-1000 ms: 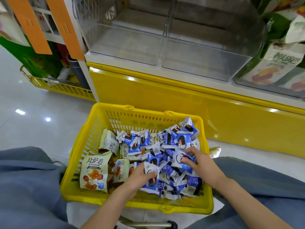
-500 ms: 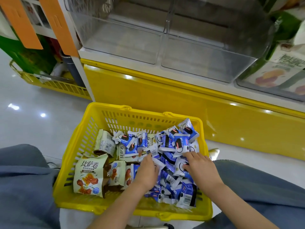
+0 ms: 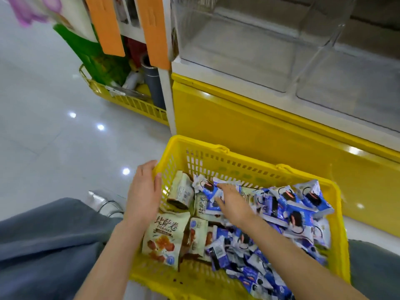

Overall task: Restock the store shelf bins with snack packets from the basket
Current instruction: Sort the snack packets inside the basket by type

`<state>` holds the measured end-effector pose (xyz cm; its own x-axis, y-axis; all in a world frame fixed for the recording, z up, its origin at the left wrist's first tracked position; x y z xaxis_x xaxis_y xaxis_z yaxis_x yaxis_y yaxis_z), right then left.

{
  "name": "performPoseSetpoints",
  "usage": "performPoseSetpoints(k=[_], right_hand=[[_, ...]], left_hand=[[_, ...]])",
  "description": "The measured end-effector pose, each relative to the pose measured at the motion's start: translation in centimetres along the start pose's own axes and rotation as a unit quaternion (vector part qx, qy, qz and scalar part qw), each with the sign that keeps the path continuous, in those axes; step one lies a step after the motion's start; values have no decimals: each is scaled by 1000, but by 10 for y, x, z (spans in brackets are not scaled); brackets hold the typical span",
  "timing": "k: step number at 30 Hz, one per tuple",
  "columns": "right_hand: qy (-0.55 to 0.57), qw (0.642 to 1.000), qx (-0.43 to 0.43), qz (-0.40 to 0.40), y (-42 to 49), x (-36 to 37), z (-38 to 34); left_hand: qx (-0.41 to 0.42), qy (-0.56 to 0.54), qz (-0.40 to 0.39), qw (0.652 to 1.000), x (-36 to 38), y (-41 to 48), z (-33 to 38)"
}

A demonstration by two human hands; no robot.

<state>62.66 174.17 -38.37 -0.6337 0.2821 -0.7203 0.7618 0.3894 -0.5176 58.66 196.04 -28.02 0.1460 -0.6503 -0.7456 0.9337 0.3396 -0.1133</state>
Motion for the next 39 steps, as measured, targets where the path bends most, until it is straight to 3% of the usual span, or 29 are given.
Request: performPoseSetpoints(k=[3,11,14,17,20,22,25,27,31,35,39], right_hand=[[-2,999,23,-26,37,20,-1],[-111,991,64,-32,78,35,-6],[26,996,84,-29,72,32,-6],[204,968,105,-98,55,35,-13],[278,955,66,-86,35,6,-34],[320,946,26,-36,21,-18,-54],[350,936,-42,-4,3,-36,-95],[368,925,-94,-6,-2,-42,-118],[363,923,-118,44,8,-52,-113],[232,971,5,47,49,-14,-56],[175,982,73,-1,81,32,-20]], left_hand=[[-5,-84,-34,996,10,-4,-21],[-21,-99,-62,993,21,5,-34],[-9,-96,-34,995,14,6,-32],[3,-116,50,992,-6,2,-24],[9,-156,82,984,-13,-5,-9],[-35,-232,8,972,5,-7,-2],[-103,-384,-145,906,41,-14,15],[-125,-453,-147,870,42,-15,18],[-150,-445,-60,881,17,-8,-5],[-165,-444,-7,881,2,0,-24],[-142,-461,5,876,-4,7,-28]])
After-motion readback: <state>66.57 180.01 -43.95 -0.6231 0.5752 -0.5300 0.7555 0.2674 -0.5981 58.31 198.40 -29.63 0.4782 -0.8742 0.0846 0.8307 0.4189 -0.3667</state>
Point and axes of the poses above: each hand's wrist, its own y-axis towards the middle knuckle, its own x-axis out of the palm, z = x × y, the point moved 10 cm from there along y, towards the middle knuckle, and after that the axes turned 4 degrees about -z, right-handed, at the moved point
